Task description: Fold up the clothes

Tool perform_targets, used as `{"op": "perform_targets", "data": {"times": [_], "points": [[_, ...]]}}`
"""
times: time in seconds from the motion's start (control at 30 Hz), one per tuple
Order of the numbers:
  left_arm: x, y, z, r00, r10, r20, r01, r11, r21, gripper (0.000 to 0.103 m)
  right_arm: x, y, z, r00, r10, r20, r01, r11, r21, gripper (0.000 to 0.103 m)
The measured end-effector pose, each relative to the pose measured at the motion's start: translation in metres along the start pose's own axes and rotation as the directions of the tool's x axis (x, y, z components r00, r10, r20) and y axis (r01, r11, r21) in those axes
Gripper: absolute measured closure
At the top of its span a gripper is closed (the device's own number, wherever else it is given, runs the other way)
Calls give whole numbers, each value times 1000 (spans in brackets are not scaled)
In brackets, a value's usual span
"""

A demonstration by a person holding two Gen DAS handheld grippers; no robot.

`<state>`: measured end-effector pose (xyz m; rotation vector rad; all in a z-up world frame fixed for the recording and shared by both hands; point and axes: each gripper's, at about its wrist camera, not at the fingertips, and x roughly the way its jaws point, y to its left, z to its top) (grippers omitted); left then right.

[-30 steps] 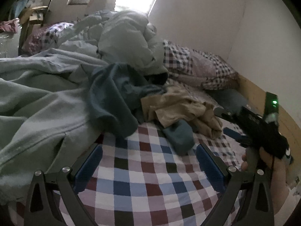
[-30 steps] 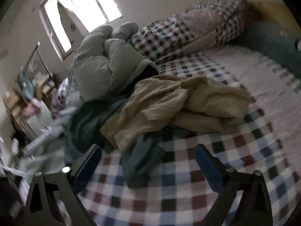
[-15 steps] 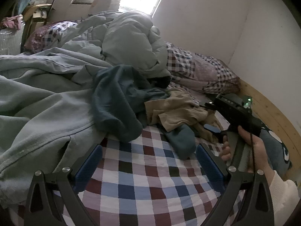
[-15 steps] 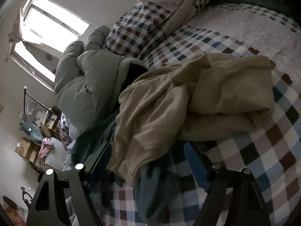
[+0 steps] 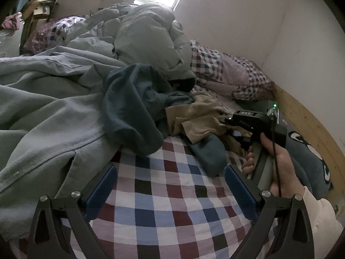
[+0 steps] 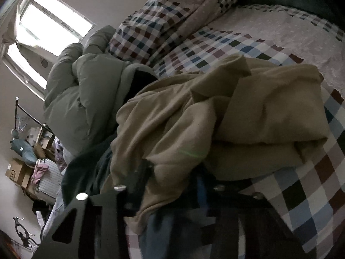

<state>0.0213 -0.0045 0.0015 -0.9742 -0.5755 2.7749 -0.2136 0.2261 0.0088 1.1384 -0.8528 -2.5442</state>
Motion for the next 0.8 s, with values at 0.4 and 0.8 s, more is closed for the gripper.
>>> {"op": "perform_targets", "data": {"times": [0.4,0.8], "points": [[-1,-1,0,1000,-3,3,3,1000,-1,2,-22,12,-16,999,-29,26,32,989,-143,99],[-10,-15,-1,998,-57,40,56,998,33,2,-82,33,-51,997,26,69,-4,952,-306,101]]}}
